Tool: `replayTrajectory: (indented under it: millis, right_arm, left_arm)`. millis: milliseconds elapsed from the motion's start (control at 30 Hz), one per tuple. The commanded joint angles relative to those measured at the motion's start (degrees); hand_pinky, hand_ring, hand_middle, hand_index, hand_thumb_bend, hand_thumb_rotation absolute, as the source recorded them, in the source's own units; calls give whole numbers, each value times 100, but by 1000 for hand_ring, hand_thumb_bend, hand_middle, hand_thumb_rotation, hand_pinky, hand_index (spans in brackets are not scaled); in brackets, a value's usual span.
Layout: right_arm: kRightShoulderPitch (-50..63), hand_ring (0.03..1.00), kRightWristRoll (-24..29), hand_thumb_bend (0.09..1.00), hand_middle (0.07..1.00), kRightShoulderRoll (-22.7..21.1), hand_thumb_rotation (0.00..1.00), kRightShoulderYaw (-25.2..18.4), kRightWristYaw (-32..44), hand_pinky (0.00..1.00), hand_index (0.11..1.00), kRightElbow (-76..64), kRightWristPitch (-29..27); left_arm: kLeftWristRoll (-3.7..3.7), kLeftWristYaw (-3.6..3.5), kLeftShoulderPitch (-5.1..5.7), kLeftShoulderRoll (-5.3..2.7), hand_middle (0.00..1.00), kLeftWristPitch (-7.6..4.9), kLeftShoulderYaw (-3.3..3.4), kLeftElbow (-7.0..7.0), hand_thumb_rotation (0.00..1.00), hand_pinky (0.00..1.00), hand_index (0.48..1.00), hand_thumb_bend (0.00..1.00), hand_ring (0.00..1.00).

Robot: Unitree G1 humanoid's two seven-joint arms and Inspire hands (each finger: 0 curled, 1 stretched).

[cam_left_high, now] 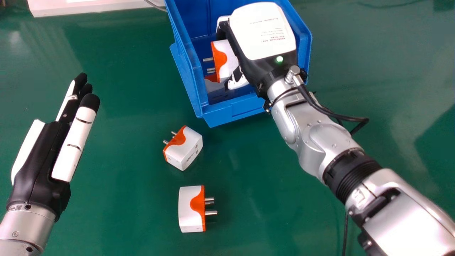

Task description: Pick all objects and put in blue box

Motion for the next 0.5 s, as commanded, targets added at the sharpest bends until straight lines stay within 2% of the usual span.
replayTrajectory:
  millis: [0, 200, 467]
  right_arm:
    - [-351, 437, -7, 494, 537, 25, 0, 111, -53, 325, 507, 47, -45]
    - [-551, 439, 22, 496, 533, 66, 0, 334, 105, 329, 476, 305, -71]
    - [-731, 456, 215, 499, 517, 56, 0, 371, 308, 353, 446, 504, -255]
  left_arm:
    - [40, 12, 80, 17, 1000, -112, 27, -193, 1000, 1000, 1000, 508, 1000]
    - [36, 18, 200, 17, 1000, -101, 48, -314, 1000, 1000, 1000, 513, 1000]
    - [56, 43, 323, 0, 1000, -122, 48, -436, 1000, 1000, 1000, 521, 1000]
